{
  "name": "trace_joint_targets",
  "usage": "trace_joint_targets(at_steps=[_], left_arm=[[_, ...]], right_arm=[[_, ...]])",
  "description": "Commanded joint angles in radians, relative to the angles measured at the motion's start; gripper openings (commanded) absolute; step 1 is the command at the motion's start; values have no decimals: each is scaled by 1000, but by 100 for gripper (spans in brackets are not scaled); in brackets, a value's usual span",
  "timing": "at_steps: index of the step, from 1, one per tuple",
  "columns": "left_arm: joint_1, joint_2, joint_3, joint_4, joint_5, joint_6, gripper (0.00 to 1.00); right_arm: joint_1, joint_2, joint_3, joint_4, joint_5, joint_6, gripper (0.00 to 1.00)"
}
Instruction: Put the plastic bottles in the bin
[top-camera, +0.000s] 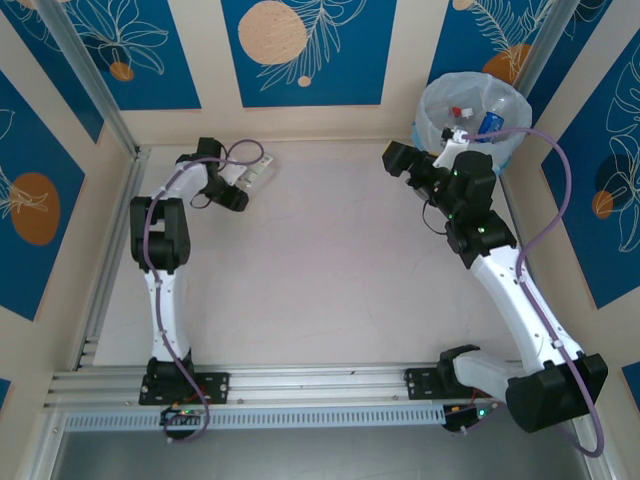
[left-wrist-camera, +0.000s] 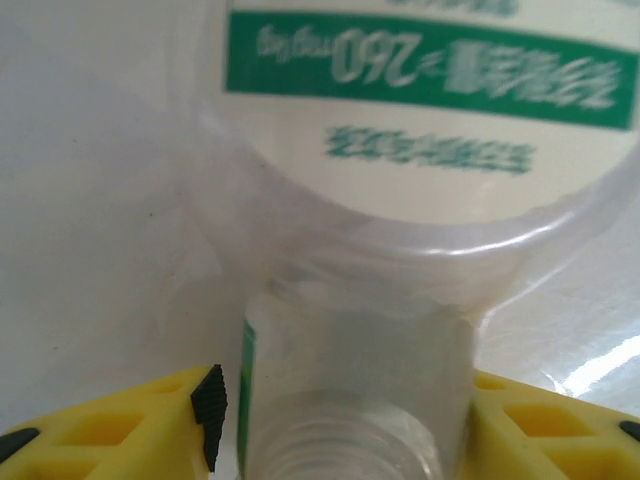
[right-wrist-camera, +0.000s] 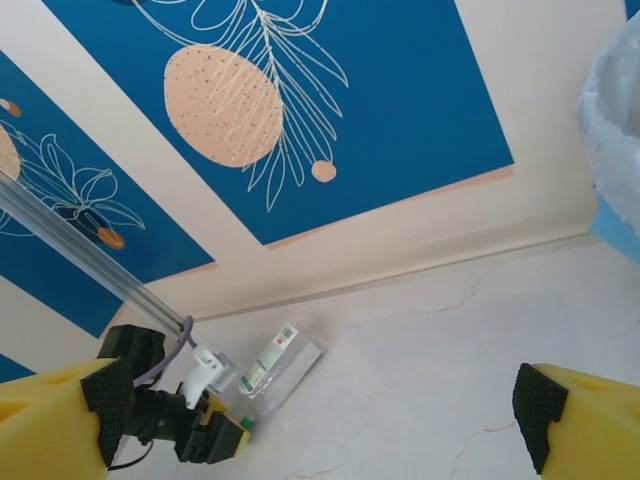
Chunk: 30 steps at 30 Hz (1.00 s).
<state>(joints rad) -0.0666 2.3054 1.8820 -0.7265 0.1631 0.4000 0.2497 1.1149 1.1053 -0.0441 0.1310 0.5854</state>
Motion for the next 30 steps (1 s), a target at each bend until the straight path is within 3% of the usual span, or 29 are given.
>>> trace_joint_targets(at_steps=[1, 4, 7, 11, 20, 25, 30], left_arm=[[0, 22, 35, -32, -37, 8, 59], [-7, 38, 54, -46, -62, 4, 54], [-9, 43, 60, -46, -81, -3, 40], [-9, 14, 28, -26, -87, -33, 28], [-23, -212, -183, 80, -117, -214, 1], [-64, -444, -420, 218, -106, -366, 0], [-214, -645, -607, 291, -156, -428, 0]], right_arm=[[6, 11, -13, 47, -37, 50, 99], [12, 24, -17, 68, -50, 61, 100], [25, 40, -27, 95, -66, 78, 99], [66, 55, -72, 159, -71, 108, 100], [124, 128, -88, 189, -99, 121, 99], [178, 197, -88, 183, -102, 139, 99], [206, 252, -79, 174, -139, 205, 99]])
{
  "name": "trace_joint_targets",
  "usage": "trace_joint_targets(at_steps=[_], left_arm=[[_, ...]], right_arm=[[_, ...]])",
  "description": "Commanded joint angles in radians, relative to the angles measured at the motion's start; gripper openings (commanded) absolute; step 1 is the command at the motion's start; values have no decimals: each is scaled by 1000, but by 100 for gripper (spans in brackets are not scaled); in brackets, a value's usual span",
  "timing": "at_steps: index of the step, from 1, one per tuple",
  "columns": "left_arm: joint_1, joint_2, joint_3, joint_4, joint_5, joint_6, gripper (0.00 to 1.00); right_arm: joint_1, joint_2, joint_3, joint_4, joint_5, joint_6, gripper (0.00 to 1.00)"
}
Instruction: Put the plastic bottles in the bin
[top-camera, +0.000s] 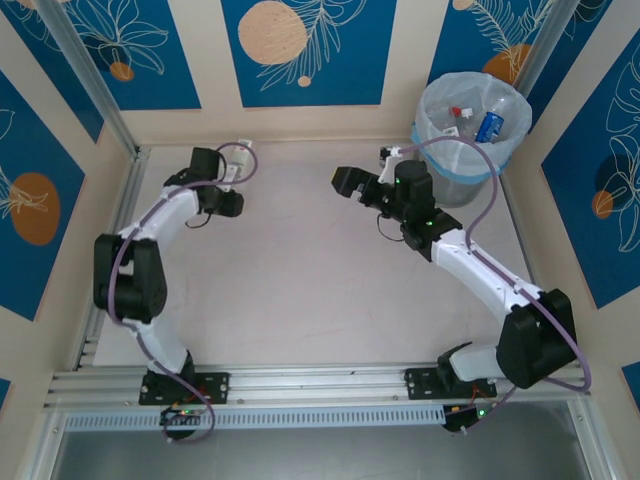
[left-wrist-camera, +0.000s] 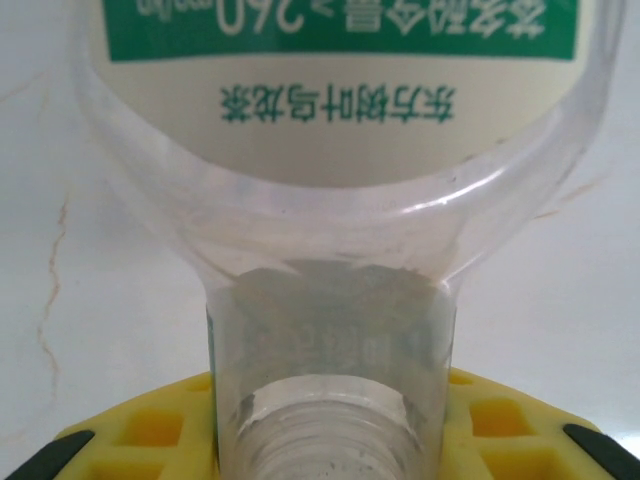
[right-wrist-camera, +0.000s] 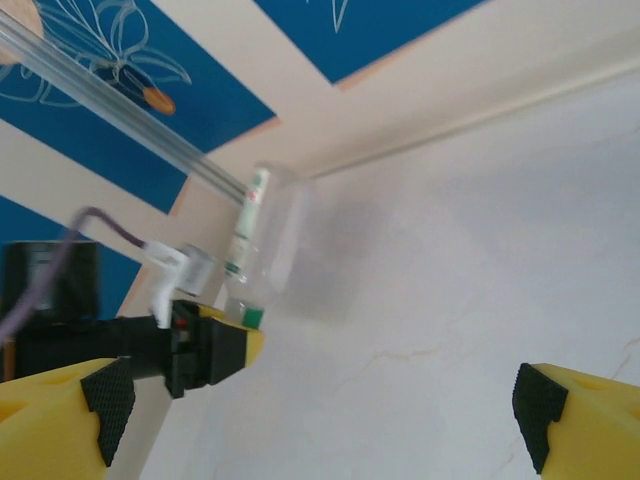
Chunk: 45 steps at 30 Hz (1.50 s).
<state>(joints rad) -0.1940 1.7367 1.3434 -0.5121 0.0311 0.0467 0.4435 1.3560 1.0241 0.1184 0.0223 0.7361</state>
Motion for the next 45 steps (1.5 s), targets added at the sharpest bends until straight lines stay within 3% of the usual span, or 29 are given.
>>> trace_joint_targets(at_steps=[1, 5, 12, 18, 23, 30, 34, 41, 42, 45], left_arm=[[-126, -108, -95, 84, -51, -81, 0], [-222, -226, -184, 96, -89, -139, 0], [-331, -499, -385, 218, 25, -224, 0], [-354, -692, -475, 274, 120, -252, 0], [-361, -692, -439, 201, 139, -232, 0], [-385, -653, -416, 201, 89, -224, 0], [-399, -656, -414, 226, 127, -194, 0], [-427, -673, -430, 259, 162, -147, 0], [-431, -675, -433, 264, 158, -146, 0], [-435, -671, -430, 256, 158, -146, 0]], right_arm=[[14, 17, -1, 19, -38, 70, 99], [17, 39, -12, 55, -104, 145, 100], [31, 99, 7, 172, -285, 241, 100], [90, 131, 5, 303, -282, 263, 99], [147, 160, 32, 449, -318, 224, 99], [197, 111, -35, 577, -238, 142, 100], [209, 120, 31, 380, -148, 127, 100], [225, 155, 80, 348, -114, 123, 100], [225, 158, 88, 346, -119, 120, 97], [231, 162, 106, 315, -99, 110, 73]])
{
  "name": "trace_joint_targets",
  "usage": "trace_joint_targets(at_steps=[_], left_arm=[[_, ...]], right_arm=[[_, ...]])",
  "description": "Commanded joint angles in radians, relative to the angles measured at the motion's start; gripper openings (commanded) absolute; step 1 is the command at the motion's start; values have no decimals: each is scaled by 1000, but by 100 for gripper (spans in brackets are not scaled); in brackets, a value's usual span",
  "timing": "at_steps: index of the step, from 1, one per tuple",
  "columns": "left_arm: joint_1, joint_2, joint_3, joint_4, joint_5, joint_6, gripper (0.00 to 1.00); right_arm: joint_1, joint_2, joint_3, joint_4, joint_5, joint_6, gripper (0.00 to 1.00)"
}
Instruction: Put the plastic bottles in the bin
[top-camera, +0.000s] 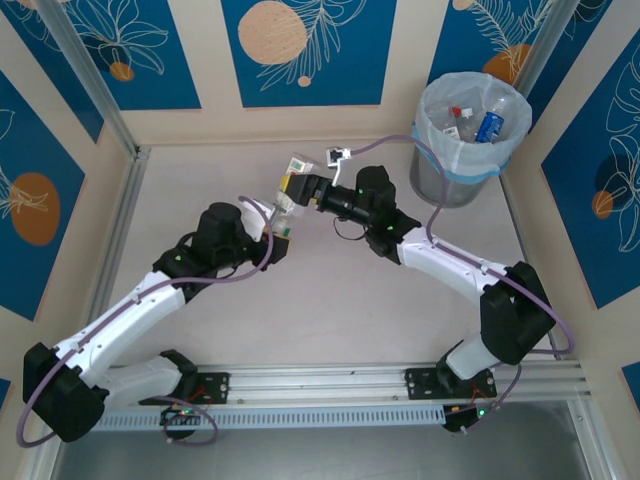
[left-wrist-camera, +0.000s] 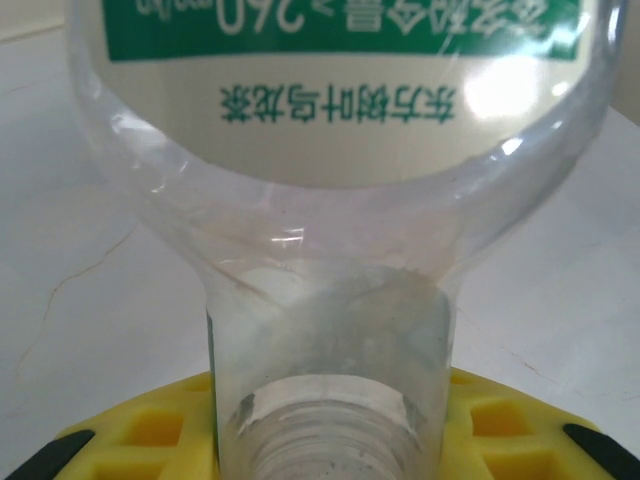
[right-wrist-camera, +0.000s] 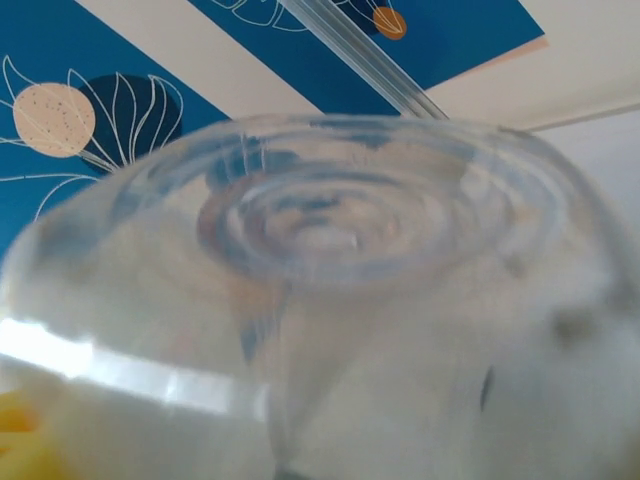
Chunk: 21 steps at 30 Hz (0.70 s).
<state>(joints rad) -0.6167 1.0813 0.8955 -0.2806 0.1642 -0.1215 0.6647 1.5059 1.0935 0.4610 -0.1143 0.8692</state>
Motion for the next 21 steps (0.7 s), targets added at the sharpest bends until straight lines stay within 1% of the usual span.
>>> trace_joint_targets(at_steps=[1, 4, 6, 7, 8, 10, 12, 16, 19, 21], left_arm=[[-14, -13, 21, 17, 23, 24, 1], [-17, -11, 29, 0, 10, 26, 4], [-19, -12, 30, -3, 1, 24, 9], [-20, -14, 32, -6, 0, 20, 12], [-19, -15, 34, -6, 5, 16, 18], [-18, -22, 33, 2, 20, 8, 29], [-19, -34, 25, 18, 36, 2, 47], [-19, -78, -34, 89, 29, -21, 98], [-18, -118, -81, 147, 77, -27, 99], [-18, -142, -109, 181, 86, -32, 99]], right_arm=[[12, 10, 37, -34, 42, -30, 69], [13, 5, 42, -72, 44, -39, 62], [12, -2, 42, -108, 61, -45, 56], [11, -6, 37, -113, 66, -48, 53], [9, -11, 30, -112, 67, -51, 51], [5, -21, 24, -108, 63, -53, 49], [-2, -33, 25, -111, 57, -67, 48], [-26, -72, 30, -129, 62, -106, 48], [-59, -119, 37, -154, 86, -160, 48], [-84, -157, 57, -192, 124, -234, 48]])
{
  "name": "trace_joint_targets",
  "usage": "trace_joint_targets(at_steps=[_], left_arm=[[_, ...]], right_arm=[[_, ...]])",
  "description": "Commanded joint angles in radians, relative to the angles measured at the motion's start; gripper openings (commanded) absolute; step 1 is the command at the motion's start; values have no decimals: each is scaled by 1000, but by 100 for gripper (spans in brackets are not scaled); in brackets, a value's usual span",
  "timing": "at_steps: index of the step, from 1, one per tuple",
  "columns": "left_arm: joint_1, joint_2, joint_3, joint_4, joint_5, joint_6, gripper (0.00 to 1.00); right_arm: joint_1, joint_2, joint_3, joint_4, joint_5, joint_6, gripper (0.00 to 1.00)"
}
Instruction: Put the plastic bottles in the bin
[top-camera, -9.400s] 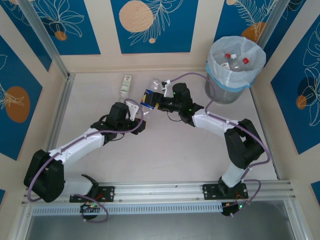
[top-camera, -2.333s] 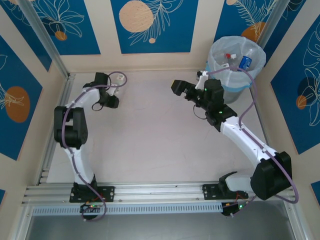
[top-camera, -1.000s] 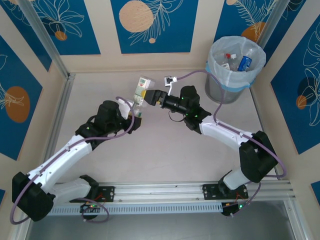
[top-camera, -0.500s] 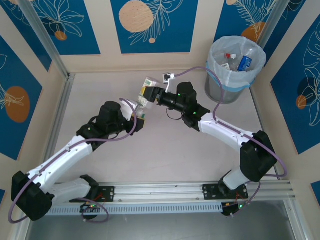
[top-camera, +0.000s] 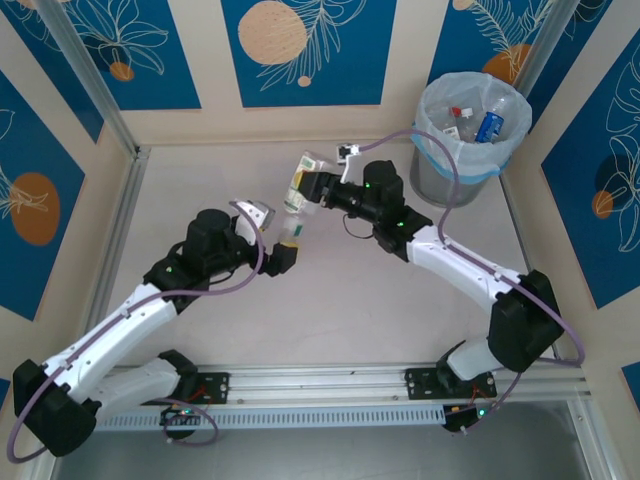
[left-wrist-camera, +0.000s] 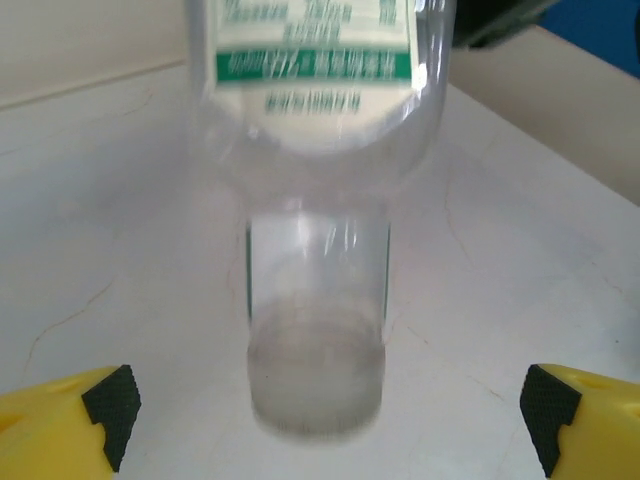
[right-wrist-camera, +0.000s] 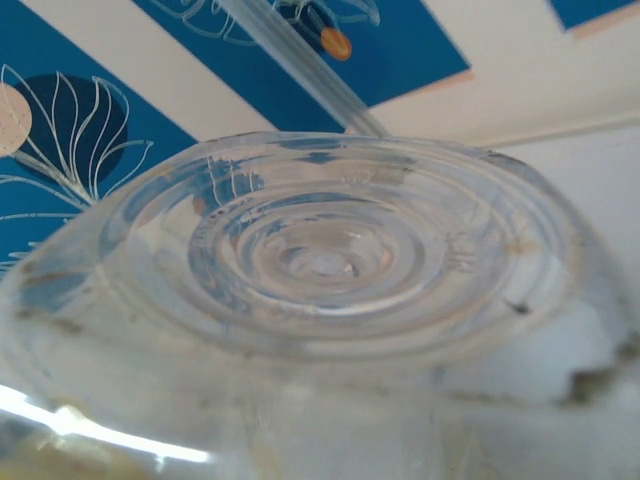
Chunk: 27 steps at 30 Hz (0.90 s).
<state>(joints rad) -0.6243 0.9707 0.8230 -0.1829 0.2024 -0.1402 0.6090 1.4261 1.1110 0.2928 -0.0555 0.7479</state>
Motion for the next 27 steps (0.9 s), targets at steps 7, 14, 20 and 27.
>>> trace_joint_targets(at_steps=[7, 14, 20, 27], left_arm=[[-9, -48, -94, 93, -243, -50, 99], [-7, 3, -111, 86, -359, -89, 99], [-6, 37, -117, 120, -409, -121, 99], [-5, 94, -108, 147, -433, -156, 99]], right_arm=[[-160, -177, 189, -183, 347, -491, 49], [-318, -108, 364, -158, 459, -763, 49], [-435, 18, 451, -71, 548, -918, 50], [-508, 176, 498, 75, 619, -1009, 50]])
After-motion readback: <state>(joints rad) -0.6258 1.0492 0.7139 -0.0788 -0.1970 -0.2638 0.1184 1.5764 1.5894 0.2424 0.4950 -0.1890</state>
